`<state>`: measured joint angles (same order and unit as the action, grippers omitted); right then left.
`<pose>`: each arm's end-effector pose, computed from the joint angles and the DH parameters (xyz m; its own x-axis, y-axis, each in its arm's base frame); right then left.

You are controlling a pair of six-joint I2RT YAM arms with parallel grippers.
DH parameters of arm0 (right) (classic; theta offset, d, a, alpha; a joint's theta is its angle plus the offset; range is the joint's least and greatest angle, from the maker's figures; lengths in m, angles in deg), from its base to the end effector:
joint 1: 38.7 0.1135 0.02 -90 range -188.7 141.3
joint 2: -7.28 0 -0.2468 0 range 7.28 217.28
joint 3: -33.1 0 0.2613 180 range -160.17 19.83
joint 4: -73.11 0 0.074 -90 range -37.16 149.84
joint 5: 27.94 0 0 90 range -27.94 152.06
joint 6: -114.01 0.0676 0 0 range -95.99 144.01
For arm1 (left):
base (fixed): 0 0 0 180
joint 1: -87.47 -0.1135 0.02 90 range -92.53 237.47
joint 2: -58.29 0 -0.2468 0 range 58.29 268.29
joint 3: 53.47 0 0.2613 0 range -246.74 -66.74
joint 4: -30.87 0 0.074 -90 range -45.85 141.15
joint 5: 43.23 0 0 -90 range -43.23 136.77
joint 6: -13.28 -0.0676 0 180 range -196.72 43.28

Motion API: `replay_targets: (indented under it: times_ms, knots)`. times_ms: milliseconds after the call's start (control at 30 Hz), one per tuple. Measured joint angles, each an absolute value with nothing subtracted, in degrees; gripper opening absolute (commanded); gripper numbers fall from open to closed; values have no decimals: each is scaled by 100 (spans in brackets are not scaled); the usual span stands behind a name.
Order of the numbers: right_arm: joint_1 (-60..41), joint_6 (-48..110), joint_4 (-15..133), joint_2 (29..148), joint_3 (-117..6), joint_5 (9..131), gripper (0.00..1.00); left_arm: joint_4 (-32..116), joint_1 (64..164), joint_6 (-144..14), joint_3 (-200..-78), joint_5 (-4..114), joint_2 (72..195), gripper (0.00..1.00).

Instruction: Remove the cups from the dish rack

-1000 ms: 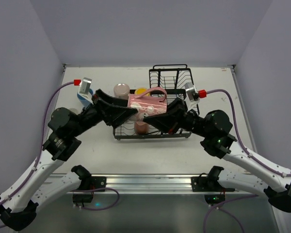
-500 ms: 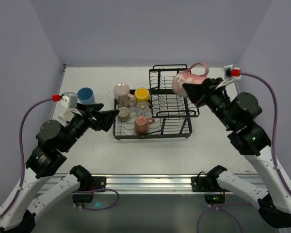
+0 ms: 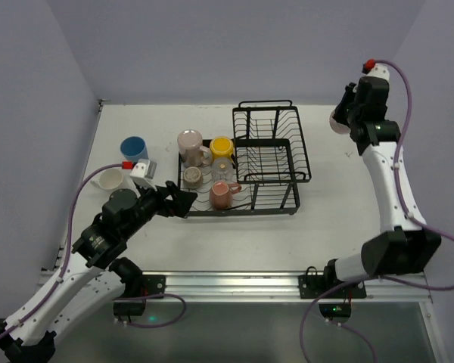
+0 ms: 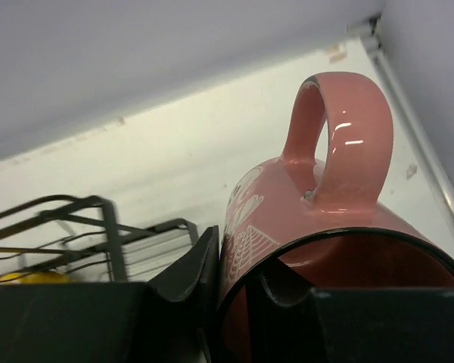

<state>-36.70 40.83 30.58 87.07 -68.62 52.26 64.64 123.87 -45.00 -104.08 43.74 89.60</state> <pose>0.3505 0.0007 0.4045 -0.3005 0.2748 -0.9133 0.2212 0.9516 0.2135 0.1573 -0.1115 0.2928 -0.4610 -0.3124 -0.8306 0.3633 0.7875 -0.4979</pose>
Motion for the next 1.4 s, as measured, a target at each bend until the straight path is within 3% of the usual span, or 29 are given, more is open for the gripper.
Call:
replay_targets:
  times_ms: [200, 567, 633, 700, 733, 833, 1033, 1200, 1400]
  knots:
    - [-3871, 4118, 2650, 10665, -7266, 5641, 0, 6082, 12387, -4425, -10212, 4464, 9561, 100]
    - [-3838, 4347, 2455, 12117, -7581, 5886, 3, 5330, 12401, -4478, -10155, 4344, 10877, 100]
    - [-3838, 4356, 2477, 12230, -7627, 5886, 10, 5168, 12420, -4506, -10155, 4330, 11082, 100]
    - [-3838, 4371, 2483, 12329, -7631, 5886, 22, 4962, 12444, -4594, -10155, 4328, 11240, 100]
    - [-3838, 4386, 2477, 12364, -7631, 5886, 33, 4847, 12464, -4635, -10155, 4328, 11307, 100]
    - [-3838, 4415, 2571, 12390, -7631, 5901, 47, 4536, 12477, -4788, -10155, 4339, 11526, 100]
    - [-3838, 4459, 2752, 12329, -7631, 5906, 61, 4202, 12549, -5107, -10212, 4503, 12096, 100]
    - [-3838, 4572, 2785, 11922, -7566, 5908, 89, 4156, 12722, -5391, -10238, 4687, 12278, 100]
    - [-3838, 4791, 3141, 10584, -6940, 6039, 99, 4051, 12801, -5719, -10382, 4803, 12468, 100]
